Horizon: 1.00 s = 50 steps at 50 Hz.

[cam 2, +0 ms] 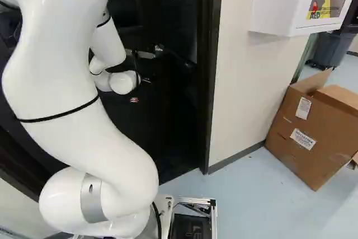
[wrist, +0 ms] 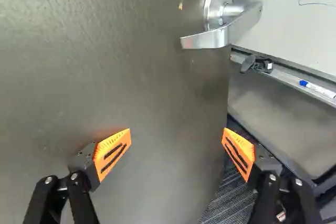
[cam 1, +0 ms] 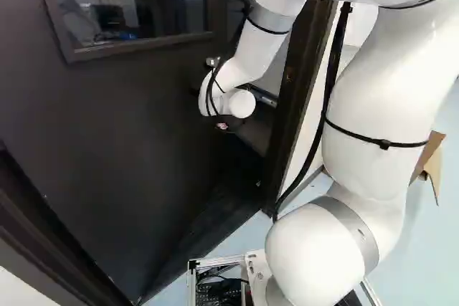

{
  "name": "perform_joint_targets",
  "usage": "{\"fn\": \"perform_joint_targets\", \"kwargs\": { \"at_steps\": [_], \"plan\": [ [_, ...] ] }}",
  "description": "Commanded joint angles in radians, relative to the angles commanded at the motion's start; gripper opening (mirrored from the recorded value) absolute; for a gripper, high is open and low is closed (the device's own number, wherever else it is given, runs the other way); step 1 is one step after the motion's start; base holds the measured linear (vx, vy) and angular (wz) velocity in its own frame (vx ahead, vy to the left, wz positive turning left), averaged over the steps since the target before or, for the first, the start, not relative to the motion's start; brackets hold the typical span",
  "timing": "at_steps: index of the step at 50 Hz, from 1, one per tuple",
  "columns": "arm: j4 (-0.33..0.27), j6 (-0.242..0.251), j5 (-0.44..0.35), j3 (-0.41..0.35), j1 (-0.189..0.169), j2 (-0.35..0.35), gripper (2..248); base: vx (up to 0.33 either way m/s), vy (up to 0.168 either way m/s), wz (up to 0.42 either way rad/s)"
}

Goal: Open the door and move inside

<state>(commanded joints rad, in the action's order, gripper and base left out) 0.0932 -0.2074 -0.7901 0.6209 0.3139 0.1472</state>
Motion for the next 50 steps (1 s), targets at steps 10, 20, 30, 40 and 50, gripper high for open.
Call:
{"fn": "perform_joint_targets", "kwargs": {
  "at_steps": [10, 20, 30, 40, 50],
  "plan": [
    [0.0, 0.0, 0.0, 0.007, 0.031, 0.006, 247, 0.0, 0.0, 0.0],
    [0.0, 0.0, 0.0, 0.012, 0.063, 0.011, 247, 0.0, 0.0, 0.0],
    [0.0, 0.032, 0.0, 0.02, 0.094, 0.018, 247, 0.0, 0.0, 0.0],
    [0.0, 0.128, 0.0, 0.036, 0.123, 0.033, 247, 0.0, 0.0, 0.0],
    [0.0, 0.229, 0.0, 0.058, 0.151, 0.052, 247, 0.0, 0.0, 0.0]
  ]
}}
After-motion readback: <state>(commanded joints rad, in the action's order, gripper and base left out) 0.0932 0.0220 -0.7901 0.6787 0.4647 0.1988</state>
